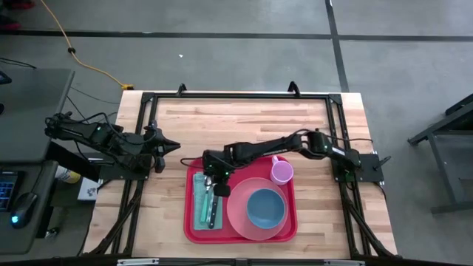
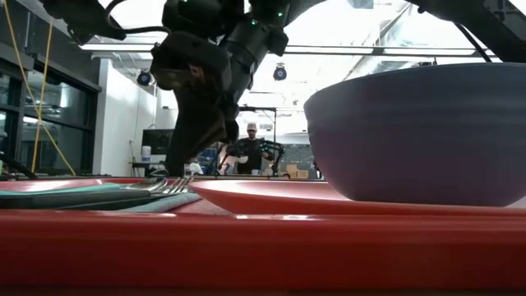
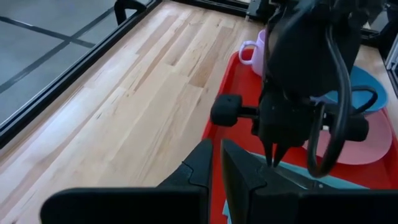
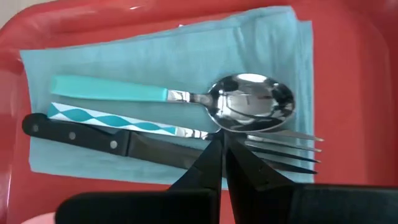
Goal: Set up tray
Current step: Adjust the blue spoon
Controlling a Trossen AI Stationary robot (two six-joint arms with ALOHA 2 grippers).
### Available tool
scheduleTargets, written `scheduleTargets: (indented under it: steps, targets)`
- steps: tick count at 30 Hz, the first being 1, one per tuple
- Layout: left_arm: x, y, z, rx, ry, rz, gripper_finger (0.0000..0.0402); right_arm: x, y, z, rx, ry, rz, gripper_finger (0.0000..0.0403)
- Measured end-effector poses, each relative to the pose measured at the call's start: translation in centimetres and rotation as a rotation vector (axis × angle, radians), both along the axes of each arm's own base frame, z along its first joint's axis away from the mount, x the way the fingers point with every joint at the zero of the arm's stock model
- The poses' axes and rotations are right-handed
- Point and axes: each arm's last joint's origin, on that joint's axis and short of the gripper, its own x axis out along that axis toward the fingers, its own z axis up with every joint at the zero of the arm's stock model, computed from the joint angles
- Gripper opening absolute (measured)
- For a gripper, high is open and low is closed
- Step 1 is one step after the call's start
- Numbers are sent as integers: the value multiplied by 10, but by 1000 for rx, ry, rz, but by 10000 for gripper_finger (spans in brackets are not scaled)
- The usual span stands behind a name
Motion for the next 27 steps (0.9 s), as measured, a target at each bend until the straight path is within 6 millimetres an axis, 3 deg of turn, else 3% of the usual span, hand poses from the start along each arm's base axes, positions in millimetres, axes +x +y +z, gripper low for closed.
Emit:
scheduleTargets:
  steps: [27]
  targets:
    - [0, 0, 0, -2, 1, -4, 60, 6, -7, -14, -16, -10, -24, 0]
